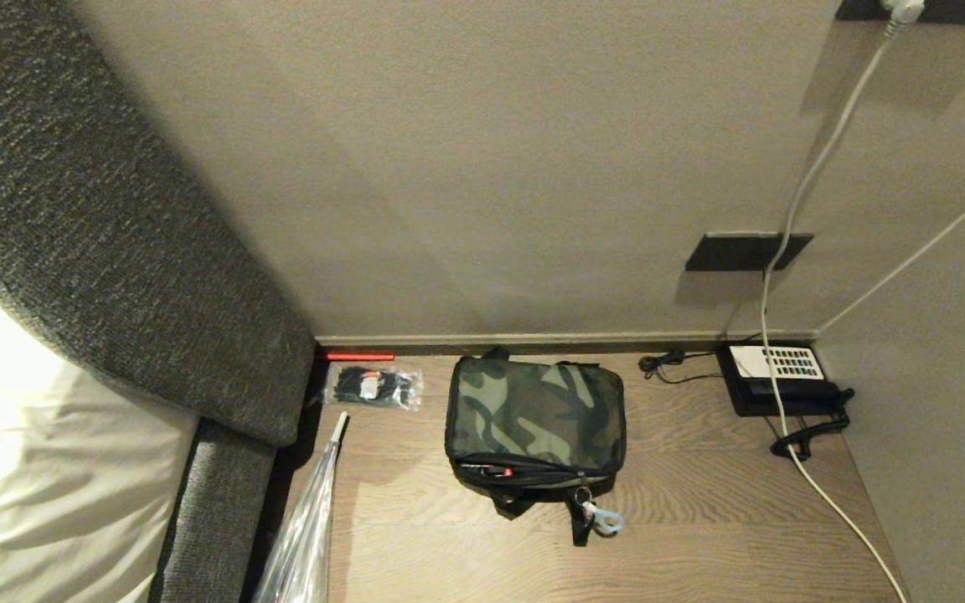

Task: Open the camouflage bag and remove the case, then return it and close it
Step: Open the top of the storage box

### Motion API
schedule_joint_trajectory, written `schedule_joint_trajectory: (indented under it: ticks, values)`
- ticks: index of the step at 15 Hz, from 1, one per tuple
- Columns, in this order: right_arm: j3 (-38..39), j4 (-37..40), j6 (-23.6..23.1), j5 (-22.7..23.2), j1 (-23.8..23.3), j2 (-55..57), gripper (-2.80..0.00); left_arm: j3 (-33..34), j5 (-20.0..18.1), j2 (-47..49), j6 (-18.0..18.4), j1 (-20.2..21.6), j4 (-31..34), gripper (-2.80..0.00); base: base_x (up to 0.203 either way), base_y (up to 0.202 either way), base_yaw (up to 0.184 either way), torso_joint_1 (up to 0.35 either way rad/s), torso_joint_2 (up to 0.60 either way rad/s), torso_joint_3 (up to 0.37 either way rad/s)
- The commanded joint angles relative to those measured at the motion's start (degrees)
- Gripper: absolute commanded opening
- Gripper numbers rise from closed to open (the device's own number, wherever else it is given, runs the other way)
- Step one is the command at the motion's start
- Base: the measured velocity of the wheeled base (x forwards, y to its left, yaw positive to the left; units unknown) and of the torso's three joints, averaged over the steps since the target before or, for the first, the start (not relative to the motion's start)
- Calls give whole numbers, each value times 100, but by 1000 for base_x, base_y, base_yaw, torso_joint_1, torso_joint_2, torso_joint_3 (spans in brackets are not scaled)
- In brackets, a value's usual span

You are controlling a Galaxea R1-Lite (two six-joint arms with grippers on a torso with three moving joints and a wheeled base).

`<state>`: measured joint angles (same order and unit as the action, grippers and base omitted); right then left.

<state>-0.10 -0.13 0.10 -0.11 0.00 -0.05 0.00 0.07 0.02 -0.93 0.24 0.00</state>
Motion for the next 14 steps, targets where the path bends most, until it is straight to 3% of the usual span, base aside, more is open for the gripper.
schedule_joint_trajectory:
  ticks: [1, 14]
  values:
    - [1, -4, -1, 2, 0, 5, -280, 10, 1, -5, -3, 2, 0, -280, 0, 0, 0, 6, -2, -189]
    - [1, -4, -1, 2, 0, 5, -280, 16, 1, -3, -3, 2, 0, -280, 0, 0, 0, 4, 4, -197]
